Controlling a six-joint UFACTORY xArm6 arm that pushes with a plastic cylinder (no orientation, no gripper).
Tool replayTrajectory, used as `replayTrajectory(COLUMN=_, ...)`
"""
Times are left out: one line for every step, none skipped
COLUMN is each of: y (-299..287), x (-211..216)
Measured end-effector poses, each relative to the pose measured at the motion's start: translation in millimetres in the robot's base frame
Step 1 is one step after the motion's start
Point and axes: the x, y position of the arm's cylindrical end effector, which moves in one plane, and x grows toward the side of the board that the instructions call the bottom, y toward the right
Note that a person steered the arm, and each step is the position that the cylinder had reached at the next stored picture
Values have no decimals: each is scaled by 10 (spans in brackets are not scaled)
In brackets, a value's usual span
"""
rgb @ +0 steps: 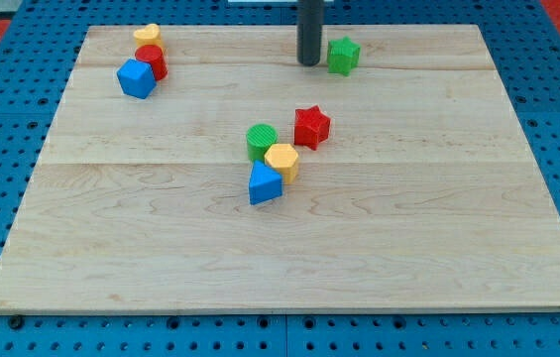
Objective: Slide the green star towards right
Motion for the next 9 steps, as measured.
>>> replayTrajectory(y=204, x=-354)
replayTrajectory(y=631, x=-226)
replayTrajectory(y=424, x=326)
replayTrajectory(y=2, x=685)
replayTrajectory(y=-116, x=573)
replayTrajectory(y=-182, x=548)
replayTrajectory(y=-620, x=1061)
replayTrajectory(y=-777, x=1203)
replayTrajectory(y=-152, x=880)
